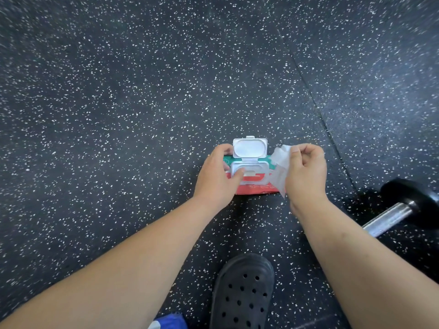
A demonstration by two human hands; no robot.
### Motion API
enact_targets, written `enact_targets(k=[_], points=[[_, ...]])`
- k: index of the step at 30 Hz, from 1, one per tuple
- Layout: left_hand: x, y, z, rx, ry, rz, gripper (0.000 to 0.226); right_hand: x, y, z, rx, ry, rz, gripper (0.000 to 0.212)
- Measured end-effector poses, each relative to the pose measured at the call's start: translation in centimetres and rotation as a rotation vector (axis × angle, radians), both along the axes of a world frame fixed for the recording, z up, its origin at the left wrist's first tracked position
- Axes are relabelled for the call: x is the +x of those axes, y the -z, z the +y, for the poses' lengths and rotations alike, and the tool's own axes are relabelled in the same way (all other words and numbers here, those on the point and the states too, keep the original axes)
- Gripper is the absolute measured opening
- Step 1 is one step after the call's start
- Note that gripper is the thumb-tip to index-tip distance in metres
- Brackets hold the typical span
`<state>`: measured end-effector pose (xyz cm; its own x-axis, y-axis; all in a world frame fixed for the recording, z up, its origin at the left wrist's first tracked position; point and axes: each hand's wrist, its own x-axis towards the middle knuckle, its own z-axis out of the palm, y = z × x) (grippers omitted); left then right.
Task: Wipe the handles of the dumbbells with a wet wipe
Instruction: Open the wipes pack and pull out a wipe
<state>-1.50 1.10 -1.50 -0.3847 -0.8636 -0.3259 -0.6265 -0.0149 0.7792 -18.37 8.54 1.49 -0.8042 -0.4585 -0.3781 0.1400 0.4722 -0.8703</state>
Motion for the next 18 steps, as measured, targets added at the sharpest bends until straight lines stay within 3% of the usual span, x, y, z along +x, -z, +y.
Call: enact_targets(k=[4, 8, 14, 18], points=[[-0.1, -0.8, 0.2, 0.066, -0.149, 0.155, 0.031, 0.4, -0.1, 0.5, 0.024, -0.003, -0.14, 0.013], [0.0, -1.0, 0.5, 0.06, -0.166, 0.167, 0.008, 1.0, -0.2, 0.9, 0.077, -0.104, -0.172, 0.028], [0.7, 0.3, 1.0, -0.012, -0.01, 0.045, 0.016, 2.3, 0.5, 1.8, 0.354, -0.326, 0.031, 0.013], [0.5, 0.8, 0.6, -0.168, 0.171, -0.112, 0.023, 2.7, 1.8, 1.7, 0.529, -0.416, 0.101, 0.017]])
